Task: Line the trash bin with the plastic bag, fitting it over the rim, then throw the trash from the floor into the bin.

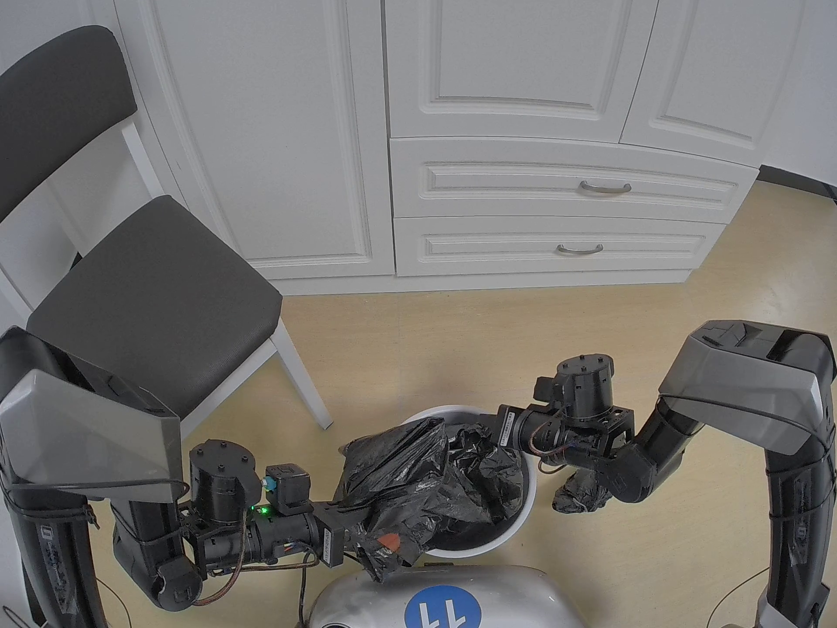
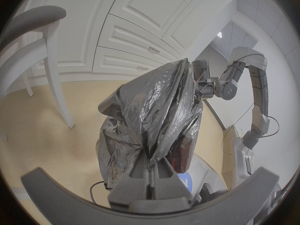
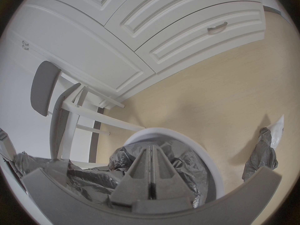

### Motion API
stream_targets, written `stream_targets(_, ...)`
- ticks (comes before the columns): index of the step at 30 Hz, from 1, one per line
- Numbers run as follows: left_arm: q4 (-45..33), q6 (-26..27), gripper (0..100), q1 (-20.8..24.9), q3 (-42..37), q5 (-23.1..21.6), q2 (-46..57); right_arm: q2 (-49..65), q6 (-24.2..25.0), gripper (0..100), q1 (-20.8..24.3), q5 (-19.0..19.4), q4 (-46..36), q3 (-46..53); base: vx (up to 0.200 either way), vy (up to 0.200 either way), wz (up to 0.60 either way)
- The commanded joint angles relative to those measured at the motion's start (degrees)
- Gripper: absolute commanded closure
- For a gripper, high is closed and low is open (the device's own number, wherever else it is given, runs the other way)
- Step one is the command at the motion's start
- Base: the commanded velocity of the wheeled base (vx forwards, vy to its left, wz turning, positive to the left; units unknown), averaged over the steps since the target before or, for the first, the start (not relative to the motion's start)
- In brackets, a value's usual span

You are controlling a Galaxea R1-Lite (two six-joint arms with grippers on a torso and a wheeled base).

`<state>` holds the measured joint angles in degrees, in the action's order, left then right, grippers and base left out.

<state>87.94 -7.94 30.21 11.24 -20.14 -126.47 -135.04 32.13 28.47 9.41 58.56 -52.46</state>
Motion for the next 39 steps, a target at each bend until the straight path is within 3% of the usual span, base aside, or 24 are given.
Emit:
stream_targets(1, 0.0, -0.1, 100, -0.2, 0.3, 0.0, -0.7, 2.1, -0.1, 100, -1.3, 0.1, 0.0, -0.2, 0.000, 0.000, 0.00)
stream_targets(8, 0.0, -0.4, 100, 0.7, 2.9, 0.0, 2.4, 7.0, -3.1, 100, -4.4, 1.9, -1.3, 2.4, 0.000, 0.000, 0.00)
stream_targets(9, -0.1, -0.4, 100, 1.2, 4.5, 0.2, 3.2, 10.5, -8.6, 100, -6.3, 7.6, -2.3, 7.1, 0.000, 0.000, 0.00)
stream_targets(10, -0.1, -0.4, 100, 1.2, 4.5, 0.2, 3.2, 10.5, -8.6, 100, -6.3, 7.6, -2.3, 7.1, 0.000, 0.000, 0.00)
stream_targets(11, -0.1, -0.3, 100, 1.3, 5.5, 0.1, 3.3, 12.7, -13.1, 100, -7.3, 10.9, -4.1, 10.4, 0.000, 0.000, 0.00)
stream_targets(15, -0.2, -0.3, 100, 1.9, 6.8, 0.1, 3.8, 13.6, -21.4, 100, -7.1, 12.8, -11.9, 12.6, 0.000, 0.000, 0.00)
stream_targets(18, -0.2, -0.3, 100, 3.4, 8.1, 0.1, 3.1, 13.1, -23.4, 100, -6.2, 14.1, -14.5, 12.9, 0.000, 0.000, 0.00)
stream_targets(25, -2.4, -0.3, 100, 5.4, 11.1, 0.2, 3.2, 13.0, -23.6, 100, -2.6, 14.4, -14.2, 15.3, 0.000, 0.000, 0.00)
stream_targets(34, -3.7, -0.3, 100, 8.1, 12.1, 0.9, 3.7, 3.9, -23.7, 100, 1.2, 13.6, -12.9, 13.8, 0.000, 0.000, 0.00)
stream_targets(39, -3.5, -0.3, 100, 8.4, 13.1, 2.9, 3.6, -3.0, -23.1, 100, 1.7, 7.2, -5.9, 10.9, 0.000, 0.000, 0.00)
